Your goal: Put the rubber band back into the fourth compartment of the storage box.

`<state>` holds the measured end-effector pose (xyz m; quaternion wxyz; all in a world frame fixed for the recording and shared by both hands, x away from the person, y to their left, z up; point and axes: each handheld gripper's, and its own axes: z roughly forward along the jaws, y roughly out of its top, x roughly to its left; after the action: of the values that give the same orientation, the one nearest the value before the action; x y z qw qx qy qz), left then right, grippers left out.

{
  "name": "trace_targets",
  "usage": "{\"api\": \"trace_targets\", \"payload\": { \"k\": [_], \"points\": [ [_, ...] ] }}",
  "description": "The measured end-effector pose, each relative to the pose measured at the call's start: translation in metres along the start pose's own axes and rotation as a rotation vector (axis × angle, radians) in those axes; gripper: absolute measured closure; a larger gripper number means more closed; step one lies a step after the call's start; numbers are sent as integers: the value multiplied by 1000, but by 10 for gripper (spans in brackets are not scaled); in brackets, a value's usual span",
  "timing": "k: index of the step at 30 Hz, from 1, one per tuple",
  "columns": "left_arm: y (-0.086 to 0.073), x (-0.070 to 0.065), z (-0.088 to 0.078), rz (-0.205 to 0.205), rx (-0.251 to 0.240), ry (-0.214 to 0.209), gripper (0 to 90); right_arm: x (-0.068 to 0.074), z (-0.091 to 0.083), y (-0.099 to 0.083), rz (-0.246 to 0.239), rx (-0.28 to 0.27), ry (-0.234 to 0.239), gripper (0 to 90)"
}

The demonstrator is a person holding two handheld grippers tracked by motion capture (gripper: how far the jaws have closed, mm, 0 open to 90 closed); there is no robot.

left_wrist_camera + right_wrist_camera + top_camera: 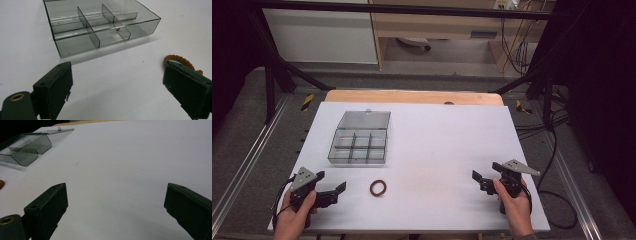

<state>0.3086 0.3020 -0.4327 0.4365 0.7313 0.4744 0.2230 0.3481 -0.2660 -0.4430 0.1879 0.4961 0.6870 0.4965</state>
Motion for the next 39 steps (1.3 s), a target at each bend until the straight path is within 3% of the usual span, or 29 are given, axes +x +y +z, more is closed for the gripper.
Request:
{"api": "trace_targets", "payload": {
  "k": [8, 15, 23, 28, 34, 39],
  "points": [
    [4, -6, 1, 8, -33, -26, 80, 3, 2, 0, -17, 16, -4, 50],
    [8, -10, 7, -15, -11, -55, 76, 9, 8, 6, -67, 11, 0, 56],
    [30, -12, 16, 36, -3, -65, 70, 12, 19, 11, -112, 20, -26, 58],
    [45, -25, 32, 96, 53, -113, 71, 16, 16, 11, -111, 8, -20, 60],
    [42, -41, 50, 85, 44, -159, 83, 19, 19, 8, -133, 21, -19, 59],
    [34, -47, 53, 105, 62, -170, 83, 18, 20, 6, -121, 29, -18, 53]
  ]
}}
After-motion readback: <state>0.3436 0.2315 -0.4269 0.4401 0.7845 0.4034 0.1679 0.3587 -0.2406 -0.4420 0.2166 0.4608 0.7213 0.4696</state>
